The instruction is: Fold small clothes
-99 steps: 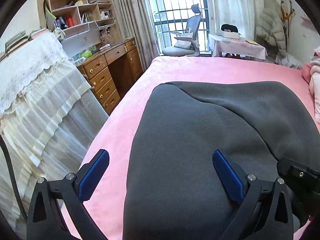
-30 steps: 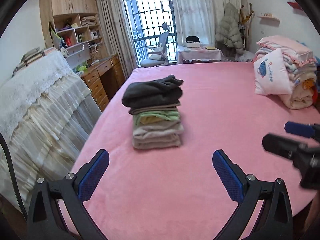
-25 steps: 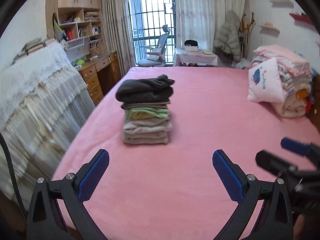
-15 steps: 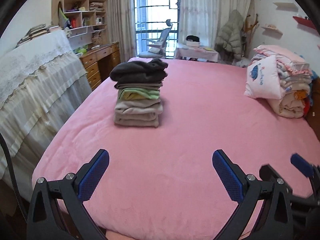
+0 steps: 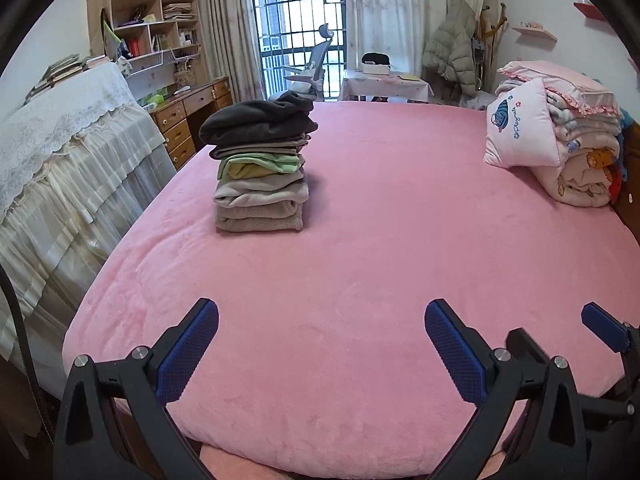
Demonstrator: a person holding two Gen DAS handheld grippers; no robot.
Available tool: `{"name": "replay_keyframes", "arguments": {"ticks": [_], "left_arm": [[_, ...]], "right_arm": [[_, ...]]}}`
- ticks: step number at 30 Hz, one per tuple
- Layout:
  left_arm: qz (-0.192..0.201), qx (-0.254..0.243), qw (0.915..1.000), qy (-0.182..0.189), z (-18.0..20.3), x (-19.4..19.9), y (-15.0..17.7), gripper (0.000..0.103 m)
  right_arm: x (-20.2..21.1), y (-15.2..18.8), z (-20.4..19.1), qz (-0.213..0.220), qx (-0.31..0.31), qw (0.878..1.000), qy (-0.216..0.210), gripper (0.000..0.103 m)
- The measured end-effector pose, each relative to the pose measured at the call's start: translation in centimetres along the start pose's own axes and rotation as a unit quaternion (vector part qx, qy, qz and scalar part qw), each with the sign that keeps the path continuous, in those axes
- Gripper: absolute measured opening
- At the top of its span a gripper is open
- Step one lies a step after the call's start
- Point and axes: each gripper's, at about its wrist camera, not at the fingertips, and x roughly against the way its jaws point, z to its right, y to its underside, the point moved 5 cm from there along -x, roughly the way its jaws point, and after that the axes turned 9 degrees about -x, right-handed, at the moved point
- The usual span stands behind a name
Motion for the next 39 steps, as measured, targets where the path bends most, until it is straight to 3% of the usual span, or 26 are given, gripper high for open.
{"name": "replay_keyframes", "arguments": {"ticks": [6,12,39], "left_arm": [[-0.009,0.006,0.9998,-0.016,-0.4,-0.4,0.0,0.103],[-0.023,-0.003,0.9997,-0.005,0.5,-1.0,0.5,0.103],[-0.022,-0.009,0.9996,0.012,1.6,0.1,1.1,0.103]], "right_arm": [[0.2,-0.2,1.4,0.000,-0.022,1.000,-0.004,0.091],[1.0,-0.5,2.0,0.020,-0.029,0.999,0.001,0.091],[1.9,-0.2,3.2,0.025,-0.036,0.999,0.009,0.091]]}}
